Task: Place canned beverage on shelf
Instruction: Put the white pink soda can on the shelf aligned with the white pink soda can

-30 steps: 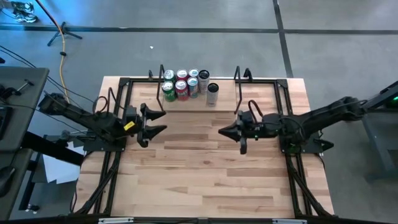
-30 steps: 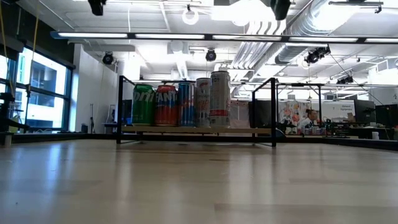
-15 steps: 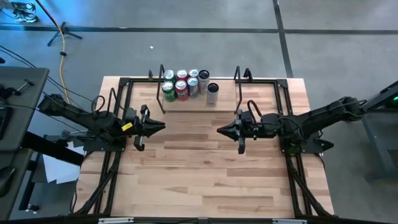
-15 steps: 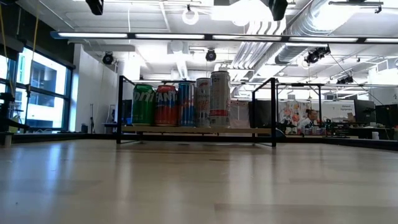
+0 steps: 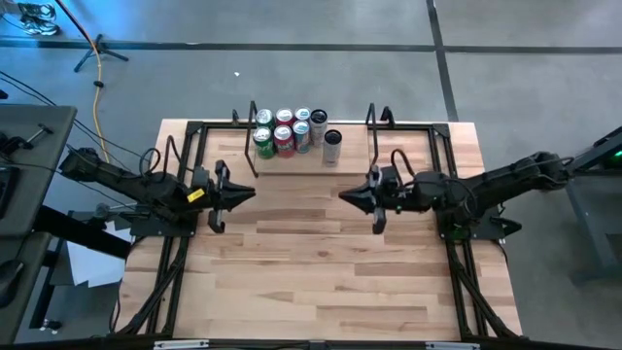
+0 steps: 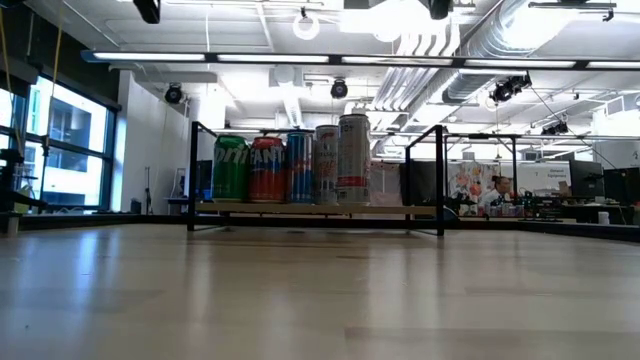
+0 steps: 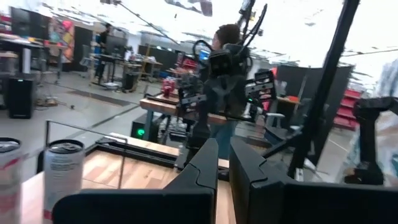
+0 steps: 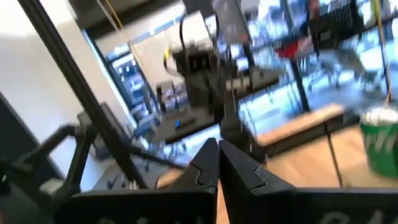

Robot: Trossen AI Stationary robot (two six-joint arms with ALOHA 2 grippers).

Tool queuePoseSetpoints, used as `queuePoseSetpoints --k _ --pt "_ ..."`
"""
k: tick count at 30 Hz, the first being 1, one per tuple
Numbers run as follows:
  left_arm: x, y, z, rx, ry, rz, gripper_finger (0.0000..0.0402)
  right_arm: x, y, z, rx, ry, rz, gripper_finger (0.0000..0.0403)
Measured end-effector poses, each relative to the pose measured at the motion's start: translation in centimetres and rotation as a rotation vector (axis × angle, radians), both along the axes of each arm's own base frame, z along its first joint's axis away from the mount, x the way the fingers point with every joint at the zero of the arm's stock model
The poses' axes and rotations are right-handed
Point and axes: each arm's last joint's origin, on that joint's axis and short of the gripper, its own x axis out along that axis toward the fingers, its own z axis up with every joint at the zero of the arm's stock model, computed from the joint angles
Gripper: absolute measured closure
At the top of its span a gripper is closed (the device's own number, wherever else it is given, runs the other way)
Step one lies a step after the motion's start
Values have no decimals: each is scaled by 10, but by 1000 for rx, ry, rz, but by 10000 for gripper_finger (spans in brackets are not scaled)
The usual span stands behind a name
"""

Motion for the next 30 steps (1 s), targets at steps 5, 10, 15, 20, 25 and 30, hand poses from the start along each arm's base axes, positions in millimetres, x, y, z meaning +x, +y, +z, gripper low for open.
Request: queuePoseSetpoints --k 5,10,15,20,25,30 --pt "1 0 -1 4 12 22 401 0 -6 9 -54 -84 -33 403" --pt "1 1 -1 3 12 25 401 0 -7 7 -61 -65 -35 403" --pt "1 1 -1 2 11 25 401 7 -6 12 -100 47 -32 403" --pt "1 1 -1 2 12 25 401 29 -4 32 -314 299 -15 403" --pt "1 0 -2 8 16 26 401 49 -10 45 -400 487 -12 403" --pt "1 1 -2 8 16 26 401 61 -9 31 -357 667 9 403"
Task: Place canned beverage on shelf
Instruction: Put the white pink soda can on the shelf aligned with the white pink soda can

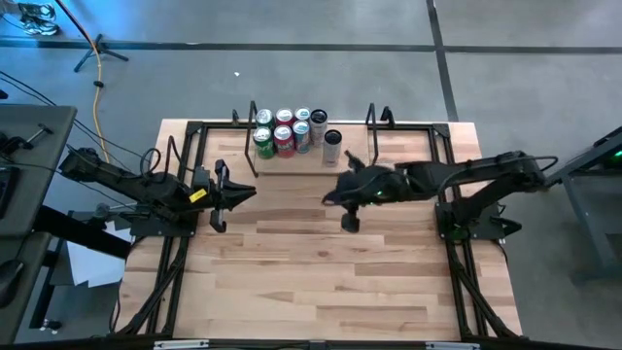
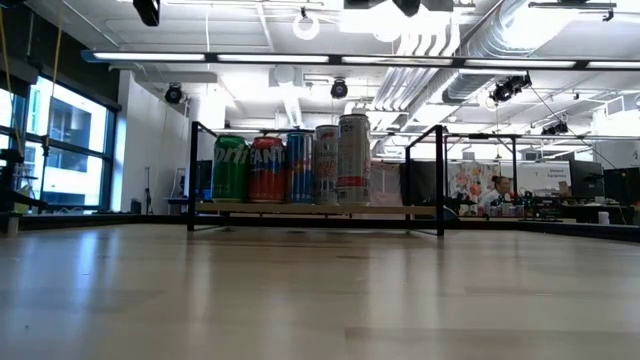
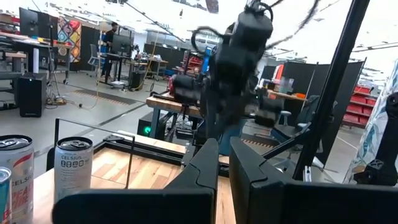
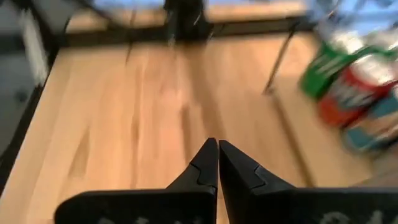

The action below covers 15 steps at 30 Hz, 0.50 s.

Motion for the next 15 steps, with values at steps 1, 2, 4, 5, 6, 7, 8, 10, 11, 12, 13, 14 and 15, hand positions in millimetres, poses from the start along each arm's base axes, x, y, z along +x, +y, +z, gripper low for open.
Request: queuePoseSetpoints --k 1,2,4,5,6,7,8,10,11,12,13,14,15 --pt "0 0 0 0 1 0 401 2 0 -5 5 38 20 403" --pt "0 0 0 1 1 0 401 3 0 -12 2 81 53 403" --pt "0 0 0 0 0 0 401 5 1 -29 -60 220 115 403" --pt "0 0 0 0 1 0 401 6 0 -39 -104 293 128 403" --pt "0 0 0 0 1 0 401 6 -1 -47 -158 361 120 403" --pt "0 0 0 0 0 0 401 8 -2 -56 -219 425 101 403" --pt "0 0 0 0 0 0 401 9 -4 -63 -279 479 74 403" --pt "0 0 0 0 0 0 401 14 -9 -78 -399 570 6 403" --pt "0 0 0 0 0 0 401 18 -12 -85 -447 603 -18 403" --pt "0 0 0 0 0 0 401 22 -15 -93 -488 633 -41 403" --pt "0 0 0 -1 0 0 401 25 -19 -100 -531 662 -65 403" --pt "0 0 0 -1 0 0 401 29 -22 -107 -576 693 -94 403" --pt "0 0 0 -9 -1 -2 401 32 -26 -115 -626 726 -131 403"
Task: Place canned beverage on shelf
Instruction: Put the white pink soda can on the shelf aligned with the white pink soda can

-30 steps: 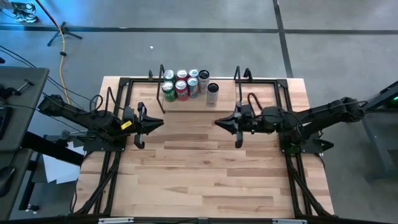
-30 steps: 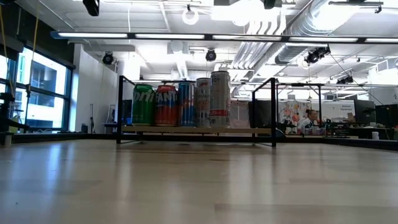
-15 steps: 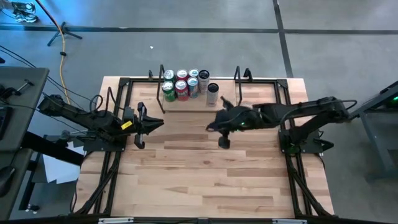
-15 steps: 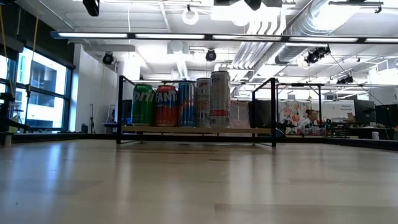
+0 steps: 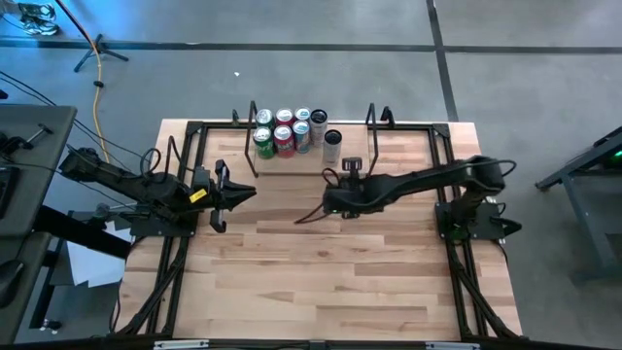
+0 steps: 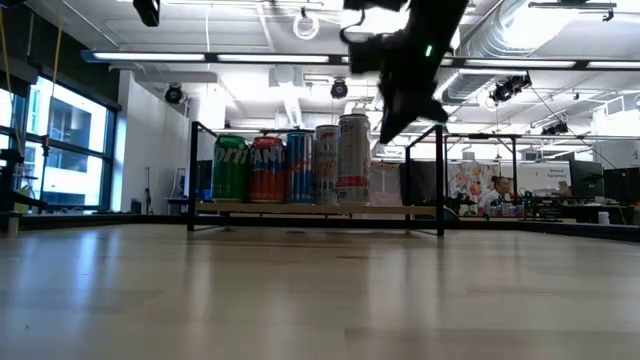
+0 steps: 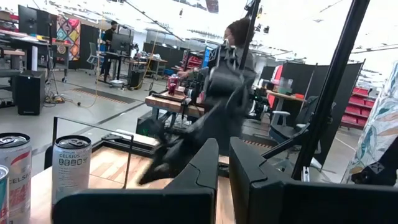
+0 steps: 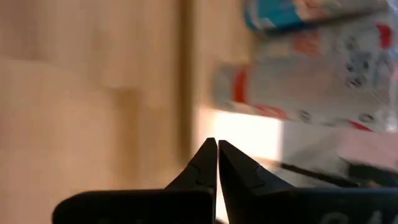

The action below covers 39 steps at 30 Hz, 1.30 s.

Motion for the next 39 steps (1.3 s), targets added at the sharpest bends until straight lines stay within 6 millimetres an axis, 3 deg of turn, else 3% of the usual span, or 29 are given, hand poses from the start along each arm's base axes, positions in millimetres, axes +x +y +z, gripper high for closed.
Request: queuePoseSetpoints --k 5,9,21,32,39 --pt "0 0 0 -8 -1 -1 401 10 -20 -27 -237 71 -124 403" --pt "0 0 0 -8 -1 -1 401 13 -36 -39 -288 63 -215 403" --pt "0 0 0 -17 -3 -3 401 12 -67 -43 -279 28 -334 403" --pt "0 0 0 -16 -2 -3 401 19 -74 -41 -281 47 -269 403" --pt "0 0 0 -16 -2 -3 401 26 -66 -41 -218 15 -205 403"
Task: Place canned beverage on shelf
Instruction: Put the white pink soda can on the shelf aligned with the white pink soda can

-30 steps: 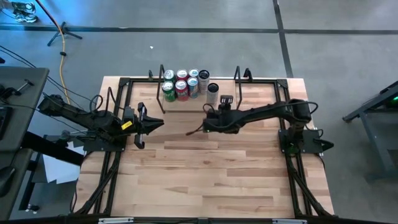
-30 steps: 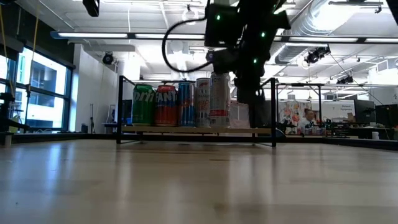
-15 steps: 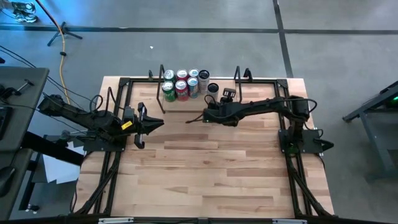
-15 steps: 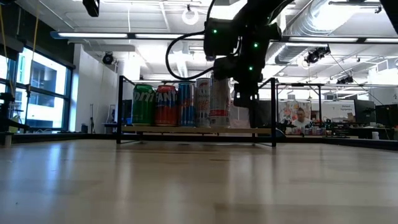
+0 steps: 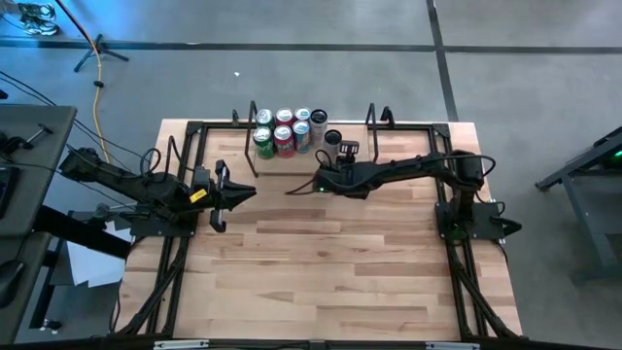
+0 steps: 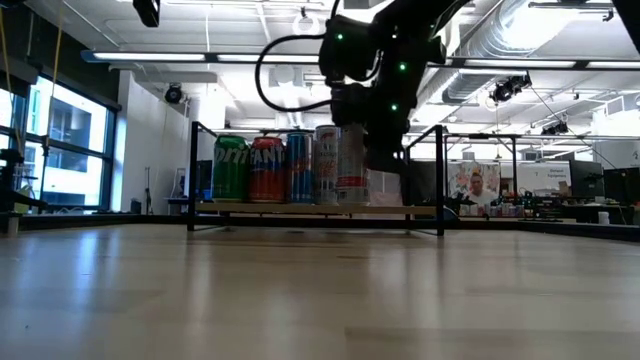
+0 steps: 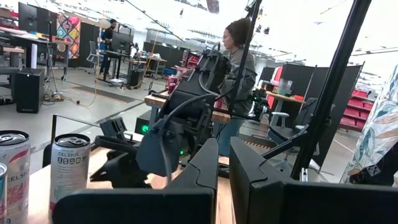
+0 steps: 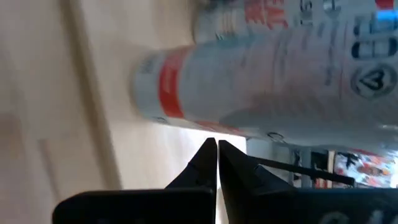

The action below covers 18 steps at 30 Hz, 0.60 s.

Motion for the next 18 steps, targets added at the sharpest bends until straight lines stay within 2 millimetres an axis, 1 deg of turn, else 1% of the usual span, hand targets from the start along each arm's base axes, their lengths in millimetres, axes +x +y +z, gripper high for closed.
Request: queuePoseSetpoints --k 7,12,15,18 --pt "0 0 0 1 0 0 401 6 12 1 10 -44 43 403" --pt "0 0 0 1 1 0 401 13 21 2 82 -69 137 403" --pt "0 0 0 1 0 0 401 13 30 6 200 -90 219 403" --pt "0 0 0 1 0 0 401 5 38 23 384 -153 273 403"
